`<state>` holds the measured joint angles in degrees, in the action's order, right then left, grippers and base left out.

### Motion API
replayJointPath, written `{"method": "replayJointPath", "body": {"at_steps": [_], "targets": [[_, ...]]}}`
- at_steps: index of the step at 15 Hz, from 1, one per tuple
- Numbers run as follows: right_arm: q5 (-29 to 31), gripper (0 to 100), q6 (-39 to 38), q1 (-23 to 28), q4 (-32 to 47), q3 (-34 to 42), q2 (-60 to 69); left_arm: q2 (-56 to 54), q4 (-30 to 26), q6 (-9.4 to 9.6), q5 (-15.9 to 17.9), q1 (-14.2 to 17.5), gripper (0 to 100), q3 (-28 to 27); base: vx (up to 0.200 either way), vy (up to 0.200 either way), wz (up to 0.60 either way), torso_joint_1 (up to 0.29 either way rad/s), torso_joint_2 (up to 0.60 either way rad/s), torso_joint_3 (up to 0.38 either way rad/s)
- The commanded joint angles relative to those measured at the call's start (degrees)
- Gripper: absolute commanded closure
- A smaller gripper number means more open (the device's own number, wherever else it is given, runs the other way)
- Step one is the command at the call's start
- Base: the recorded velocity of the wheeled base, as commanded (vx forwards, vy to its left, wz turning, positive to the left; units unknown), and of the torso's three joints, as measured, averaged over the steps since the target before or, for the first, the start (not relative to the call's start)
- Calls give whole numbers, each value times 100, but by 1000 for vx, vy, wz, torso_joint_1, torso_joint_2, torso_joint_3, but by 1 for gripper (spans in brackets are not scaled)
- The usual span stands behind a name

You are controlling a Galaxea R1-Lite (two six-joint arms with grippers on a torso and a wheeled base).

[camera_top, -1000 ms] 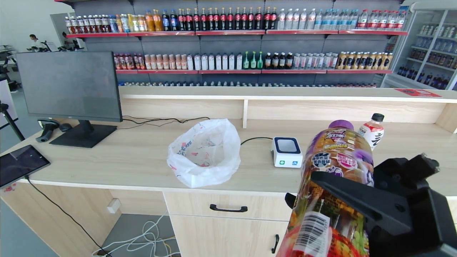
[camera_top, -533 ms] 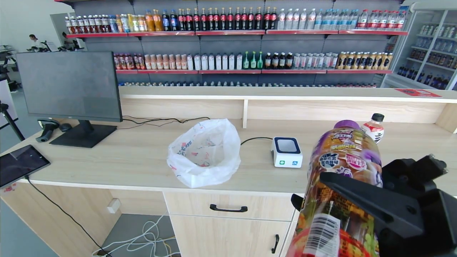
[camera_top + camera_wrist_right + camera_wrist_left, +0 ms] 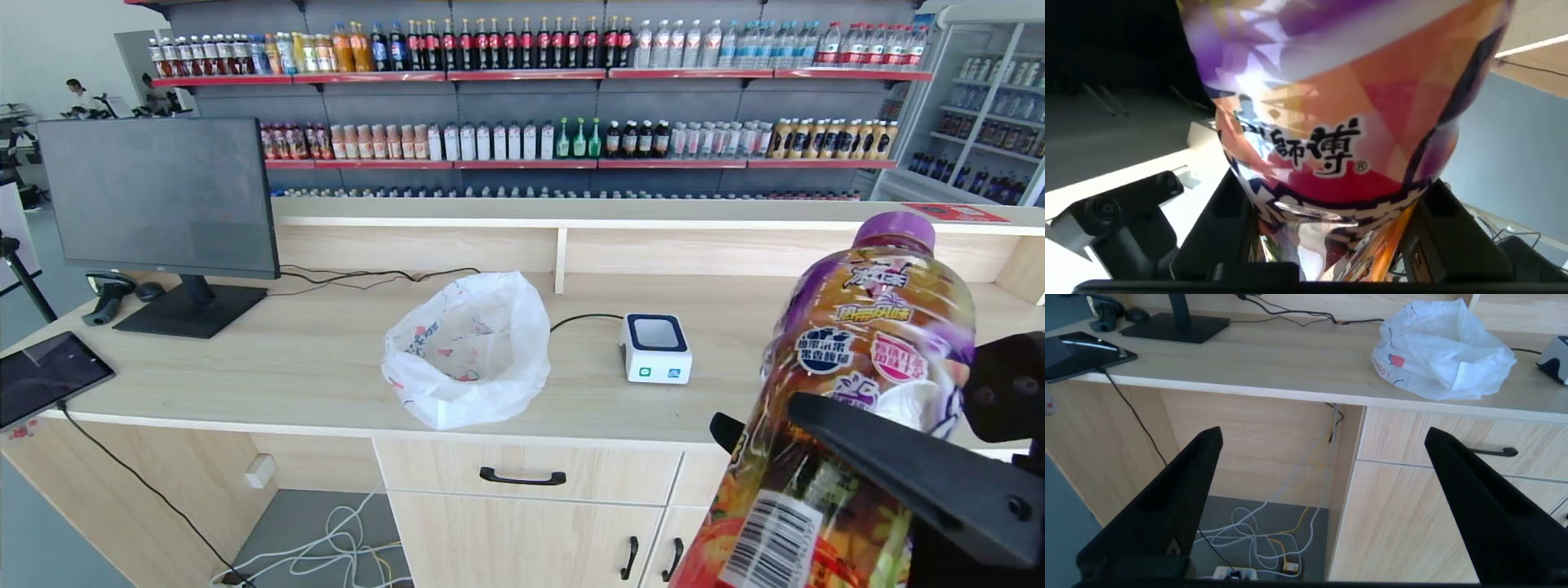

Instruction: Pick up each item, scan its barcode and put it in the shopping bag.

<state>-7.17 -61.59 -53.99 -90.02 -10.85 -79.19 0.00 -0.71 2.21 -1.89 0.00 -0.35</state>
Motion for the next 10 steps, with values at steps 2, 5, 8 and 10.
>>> {"method": "replayJointPath", "body": {"at_steps": [2, 5, 8, 10], "targets": [[5, 100, 982, 917, 2, -5, -932, 0, 0, -1, -4, 0, 0, 0, 0, 0, 0, 0, 0, 0], [5, 100, 2089, 1664, 2, -550, -1635, 0, 0, -1, -4, 0, 0, 0, 0, 0, 0, 0, 0, 0], [5, 100, 2344, 1778, 2, -1024, -1960, 0, 0, -1, -4, 0, 0, 0, 0, 0, 0, 0, 0, 0], [5, 100, 2564, 1796, 2, -1095, -2153, 0, 0, -1, -4, 0, 0, 0, 0, 0, 0, 0, 0, 0]]}}
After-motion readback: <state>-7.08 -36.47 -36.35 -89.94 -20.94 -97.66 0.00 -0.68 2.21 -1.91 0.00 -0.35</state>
